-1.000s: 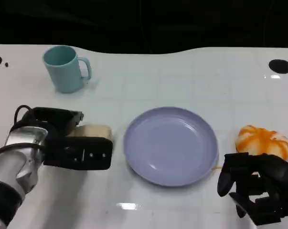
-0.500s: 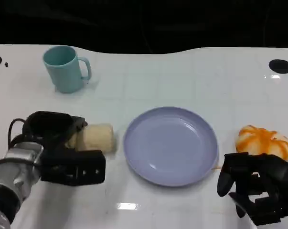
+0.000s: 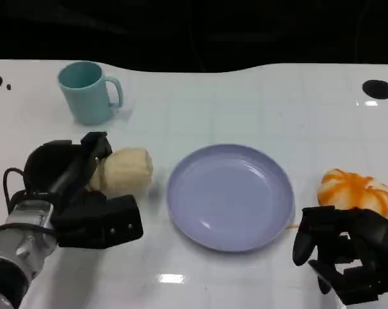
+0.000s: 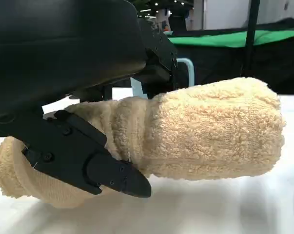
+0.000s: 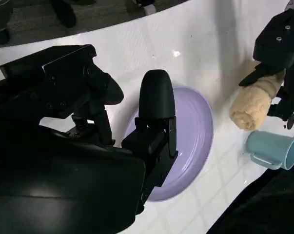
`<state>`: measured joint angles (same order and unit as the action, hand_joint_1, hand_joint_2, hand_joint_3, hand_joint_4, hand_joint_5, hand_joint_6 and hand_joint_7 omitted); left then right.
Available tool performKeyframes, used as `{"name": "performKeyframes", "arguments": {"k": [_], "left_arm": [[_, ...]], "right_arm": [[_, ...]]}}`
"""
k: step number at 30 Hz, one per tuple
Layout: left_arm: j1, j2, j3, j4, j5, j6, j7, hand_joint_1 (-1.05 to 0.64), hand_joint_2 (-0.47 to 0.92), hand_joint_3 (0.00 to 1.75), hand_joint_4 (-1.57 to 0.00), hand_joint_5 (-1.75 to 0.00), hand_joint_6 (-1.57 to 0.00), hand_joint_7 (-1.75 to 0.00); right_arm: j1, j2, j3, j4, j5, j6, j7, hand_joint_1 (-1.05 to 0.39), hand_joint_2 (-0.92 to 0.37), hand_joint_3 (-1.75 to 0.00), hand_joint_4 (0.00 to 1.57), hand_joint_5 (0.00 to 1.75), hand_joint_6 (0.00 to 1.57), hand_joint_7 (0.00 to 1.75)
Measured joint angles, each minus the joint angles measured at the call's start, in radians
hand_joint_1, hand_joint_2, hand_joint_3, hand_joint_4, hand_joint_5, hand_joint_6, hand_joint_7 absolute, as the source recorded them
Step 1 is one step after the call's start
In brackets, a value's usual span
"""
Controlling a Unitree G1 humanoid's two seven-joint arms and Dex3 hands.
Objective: Grasp the towel on the left side of the plate with the left hand and place it into the plate.
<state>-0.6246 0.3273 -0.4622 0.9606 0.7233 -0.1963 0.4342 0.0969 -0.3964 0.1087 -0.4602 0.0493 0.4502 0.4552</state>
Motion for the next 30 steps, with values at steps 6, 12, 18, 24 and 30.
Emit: {"name": "performKeyframes", "arguments": {"k": [6, 12, 18, 24, 30], "left_arm": [[0.036, 0.017, 0.019, -0.185, -0.016, 0.010, -0.039, -0.20, 0.83, 0.40, -0.84, -1.75, -0.58, -1.75], [0.059, 0.002, 0.014, -0.362, -0.018, -0.009, -0.102, -0.24, 0.68, 0.65, -0.83, -1.75, -0.59, -1.55], [0.067, -0.053, 0.008, -0.470, -0.020, 0.026, -0.213, -0.19, 0.51, 0.95, -0.85, -1.75, -0.64, -1.73], [0.065, -0.115, -0.022, -0.473, -0.007, 0.031, -0.246, -0.21, 0.50, 0.94, -0.85, -1.75, -0.61, -1.75], [0.037, -0.158, -0.055, -0.465, 0.014, 0.035, -0.293, -0.20, 0.53, 0.93, -0.85, -1.75, -0.62, -1.74]], "right_arm": [[0.006, -0.001, -0.003, -0.001, 0.000, -0.002, 0.003, 0.09, -0.66, -1.00, 0.65, 1.71, 0.65, 1.45], [0.008, -0.003, -0.007, -0.001, 0.000, -0.009, 0.007, 0.09, -0.65, -1.01, 0.65, 1.68, 0.65, 1.44], [0.013, -0.006, -0.009, -0.001, 0.000, -0.010, 0.010, 0.09, -0.66, -1.00, 0.65, 1.69, 0.65, 1.44], [0.014, -0.006, -0.009, -0.001, 0.000, -0.010, 0.012, 0.09, -0.65, -1.00, 0.66, 1.70, 0.65, 1.44], [0.014, -0.007, -0.009, -0.005, -0.001, -0.010, 0.012, 0.08, -0.66, -1.00, 0.66, 1.69, 0.65, 1.45]]}}
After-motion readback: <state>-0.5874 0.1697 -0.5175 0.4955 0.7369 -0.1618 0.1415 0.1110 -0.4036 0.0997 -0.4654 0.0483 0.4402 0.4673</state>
